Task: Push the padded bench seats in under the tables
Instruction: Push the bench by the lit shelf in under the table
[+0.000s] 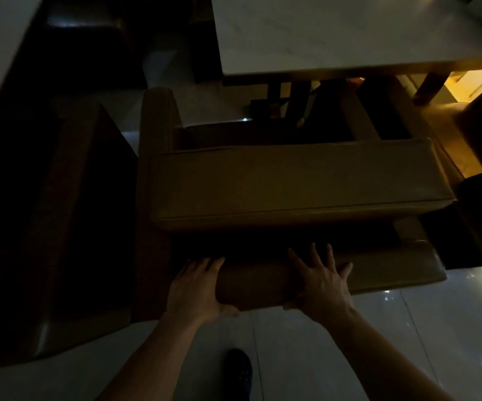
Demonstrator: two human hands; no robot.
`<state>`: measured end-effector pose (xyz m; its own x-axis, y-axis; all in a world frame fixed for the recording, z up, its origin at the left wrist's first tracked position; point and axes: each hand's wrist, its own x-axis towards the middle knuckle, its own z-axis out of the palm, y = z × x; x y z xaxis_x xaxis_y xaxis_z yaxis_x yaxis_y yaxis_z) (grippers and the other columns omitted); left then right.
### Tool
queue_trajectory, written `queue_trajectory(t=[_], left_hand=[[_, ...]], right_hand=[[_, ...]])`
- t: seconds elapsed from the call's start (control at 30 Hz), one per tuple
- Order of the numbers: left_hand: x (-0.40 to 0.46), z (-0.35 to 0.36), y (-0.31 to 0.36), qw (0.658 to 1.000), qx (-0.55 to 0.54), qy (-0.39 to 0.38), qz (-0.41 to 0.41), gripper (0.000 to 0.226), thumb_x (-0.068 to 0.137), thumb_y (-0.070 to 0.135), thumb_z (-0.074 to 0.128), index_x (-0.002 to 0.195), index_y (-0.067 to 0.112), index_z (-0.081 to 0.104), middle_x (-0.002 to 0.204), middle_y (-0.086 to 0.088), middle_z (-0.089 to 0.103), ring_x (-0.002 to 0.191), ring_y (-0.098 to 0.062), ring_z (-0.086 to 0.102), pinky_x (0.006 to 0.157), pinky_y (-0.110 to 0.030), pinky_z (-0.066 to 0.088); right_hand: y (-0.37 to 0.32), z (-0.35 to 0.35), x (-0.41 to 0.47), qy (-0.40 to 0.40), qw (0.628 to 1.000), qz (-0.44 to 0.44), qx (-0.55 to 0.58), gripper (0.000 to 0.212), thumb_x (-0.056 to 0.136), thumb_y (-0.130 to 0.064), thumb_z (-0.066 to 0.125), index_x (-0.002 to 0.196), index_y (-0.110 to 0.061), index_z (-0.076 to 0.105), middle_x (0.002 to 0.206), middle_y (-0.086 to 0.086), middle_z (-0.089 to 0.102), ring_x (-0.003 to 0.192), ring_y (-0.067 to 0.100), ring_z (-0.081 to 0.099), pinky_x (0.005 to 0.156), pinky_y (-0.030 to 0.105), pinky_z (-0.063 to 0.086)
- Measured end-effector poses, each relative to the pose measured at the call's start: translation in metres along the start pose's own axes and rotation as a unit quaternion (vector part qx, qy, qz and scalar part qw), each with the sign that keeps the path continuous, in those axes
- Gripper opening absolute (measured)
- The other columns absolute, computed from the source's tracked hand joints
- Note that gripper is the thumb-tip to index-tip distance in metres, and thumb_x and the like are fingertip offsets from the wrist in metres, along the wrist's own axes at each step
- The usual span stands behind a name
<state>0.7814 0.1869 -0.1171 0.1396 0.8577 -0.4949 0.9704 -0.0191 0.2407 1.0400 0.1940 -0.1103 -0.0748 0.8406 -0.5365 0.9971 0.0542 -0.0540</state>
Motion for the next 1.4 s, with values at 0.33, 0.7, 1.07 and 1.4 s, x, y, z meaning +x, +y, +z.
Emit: queue_trajectory(t=[0.33, 0.7, 1.07, 1.4], left_hand=[[-0.007, 0.014, -0.008, 0.997, -0.035, 0.061, 0.016, 0.111, 0.058, 0.082, 0.065, 0.149, 0.037, 0.021, 0.149, 0.006, 0.036, 0.135, -0.020, 0.033, 0.111, -0.041, 0.028], [-0.042, 0.034, -0.017, 0.995, -0.026, 0.093, 0.011, 0.105, 0.062, 0.081, 0.063, 0.148, 0.036, 0.023, 0.146, 0.006, 0.038, 0.132, -0.019, 0.035, 0.109, -0.037, 0.029], [-0.111, 0.061, -0.051, 0.997, -0.032, 0.066, -0.005, 0.104, 0.065, 0.079, 0.061, 0.150, 0.037, 0.018, 0.150, 0.007, 0.032, 0.135, -0.020, 0.030, 0.112, -0.038, 0.027], [-0.101, 0.054, -0.071, 0.997, -0.063, 0.043, -0.001, 0.112, 0.062, 0.072, 0.072, 0.151, 0.040, 0.014, 0.159, 0.008, 0.021, 0.146, -0.024, 0.015, 0.119, -0.043, 0.018]], right_hand=[[-0.001, 0.005, -0.002, 0.016, 1.000, -0.006, -0.015, 0.118, 0.068, -0.072, 0.072, 0.155, -0.043, -0.002, 0.165, 0.011, 0.000, 0.148, 0.046, -0.013, 0.109, 0.080, 0.010], [-0.013, 0.018, -0.028, 0.002, 1.000, -0.018, -0.020, 0.117, 0.070, -0.071, 0.071, 0.156, -0.041, -0.001, 0.166, 0.009, -0.003, 0.148, 0.044, -0.015, 0.110, 0.078, 0.008], [-0.053, 0.058, -0.080, -0.025, 0.999, -0.026, -0.017, 0.117, 0.070, -0.071, 0.071, 0.154, -0.045, -0.006, 0.165, 0.008, -0.011, 0.145, 0.048, -0.020, 0.108, 0.081, 0.005], [-0.074, 0.056, -0.067, -0.048, 0.999, 0.002, 0.002, 0.122, 0.067, -0.066, 0.076, 0.152, -0.048, -0.009, 0.165, 0.012, -0.012, 0.144, 0.050, -0.022, 0.106, 0.083, 0.003]])
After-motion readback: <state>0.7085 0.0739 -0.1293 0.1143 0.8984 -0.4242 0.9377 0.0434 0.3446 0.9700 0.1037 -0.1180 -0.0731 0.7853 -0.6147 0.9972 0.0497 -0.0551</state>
